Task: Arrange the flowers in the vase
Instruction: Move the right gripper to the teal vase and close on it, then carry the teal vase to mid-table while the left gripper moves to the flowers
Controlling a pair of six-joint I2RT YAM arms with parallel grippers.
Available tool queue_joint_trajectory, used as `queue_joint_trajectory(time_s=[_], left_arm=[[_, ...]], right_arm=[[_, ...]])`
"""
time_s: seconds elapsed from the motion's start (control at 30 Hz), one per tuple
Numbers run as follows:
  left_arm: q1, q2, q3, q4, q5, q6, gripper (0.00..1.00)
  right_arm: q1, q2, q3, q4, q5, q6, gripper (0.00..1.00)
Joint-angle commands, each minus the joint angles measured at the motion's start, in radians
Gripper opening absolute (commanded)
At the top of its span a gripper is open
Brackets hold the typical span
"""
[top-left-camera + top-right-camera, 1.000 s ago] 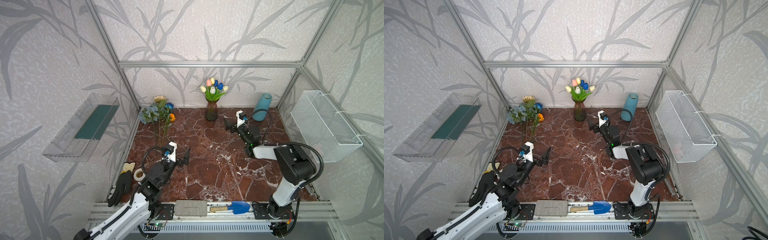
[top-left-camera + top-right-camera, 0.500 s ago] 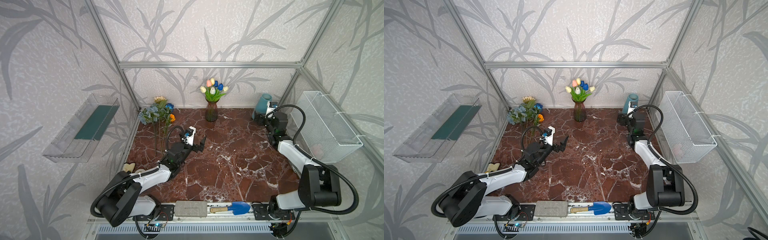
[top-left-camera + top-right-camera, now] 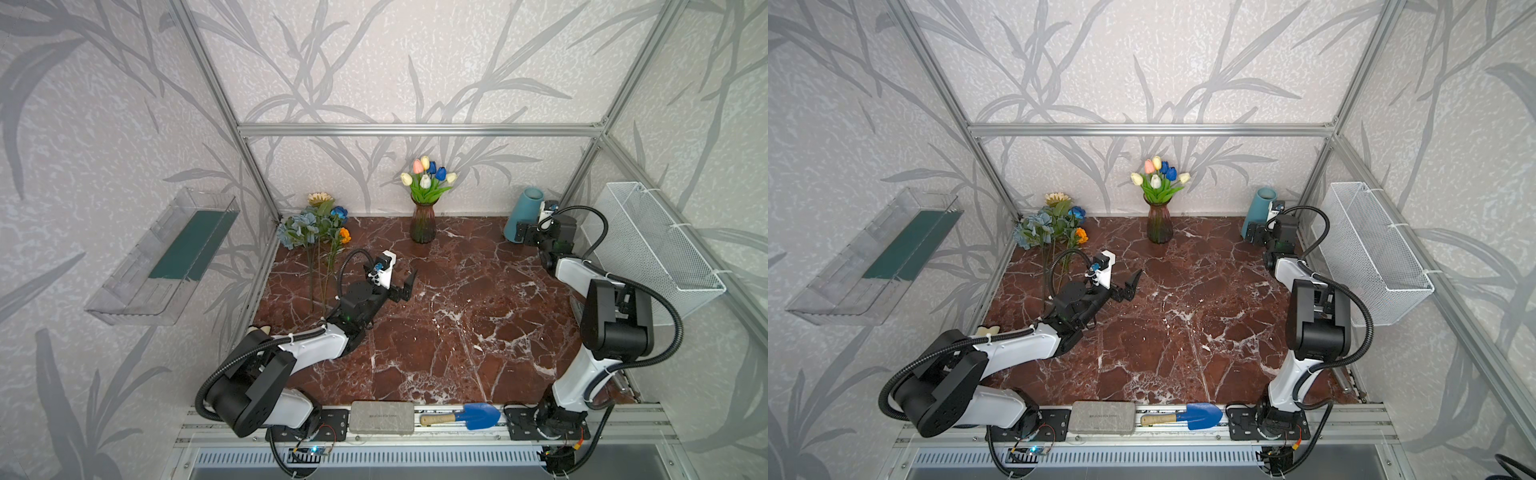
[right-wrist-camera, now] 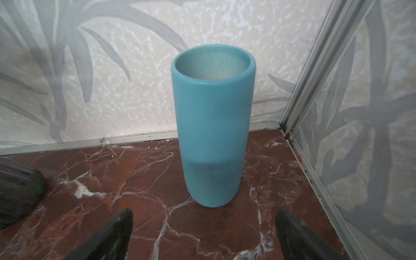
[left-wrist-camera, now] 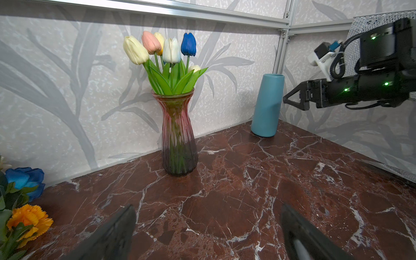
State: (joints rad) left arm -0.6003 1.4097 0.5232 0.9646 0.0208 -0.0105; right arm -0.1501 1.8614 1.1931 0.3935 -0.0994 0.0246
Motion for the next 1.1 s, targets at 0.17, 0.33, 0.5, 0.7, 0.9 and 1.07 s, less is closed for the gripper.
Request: queue_joint_trajectory(time_s=[0.17,0.33,0.5,0.7,0.9,1.07], left_arm=[[0.01,-0.018,0.011,0.004,0.015,0.017,1.0],[0.013,-0.023,0.011,-0.014,0.008,0.027,1.0],[0.014,-0.027,0.015,-0.027,0.009,0.034,1.0],[0.015,-0.043,0.014,-0.05,0.014,0.037,1.0],[0.015,-0.079,-0.011,-0.061,-0.006,0.044,1.0],[0.015,-0.121,-0.052,-0.068,-0.024,0.037,1.0]], right_arm=[[-0.009,0.18,0.187,0.201,-0.026,-0.046,0.99],[-0.009,0.269,0.29,0.22,-0.005,-0.05,0.99],[-0.014,0.347,0.384,0.199,0.015,-0.058,0.99],[-0.019,0.403,0.437,0.225,-0.036,-0.075,0.9],[-0.02,0.344,0.346,0.321,-0.115,-0.065,0.66],[-0.02,0.265,0.248,0.374,-0.144,-0.043,0.48]])
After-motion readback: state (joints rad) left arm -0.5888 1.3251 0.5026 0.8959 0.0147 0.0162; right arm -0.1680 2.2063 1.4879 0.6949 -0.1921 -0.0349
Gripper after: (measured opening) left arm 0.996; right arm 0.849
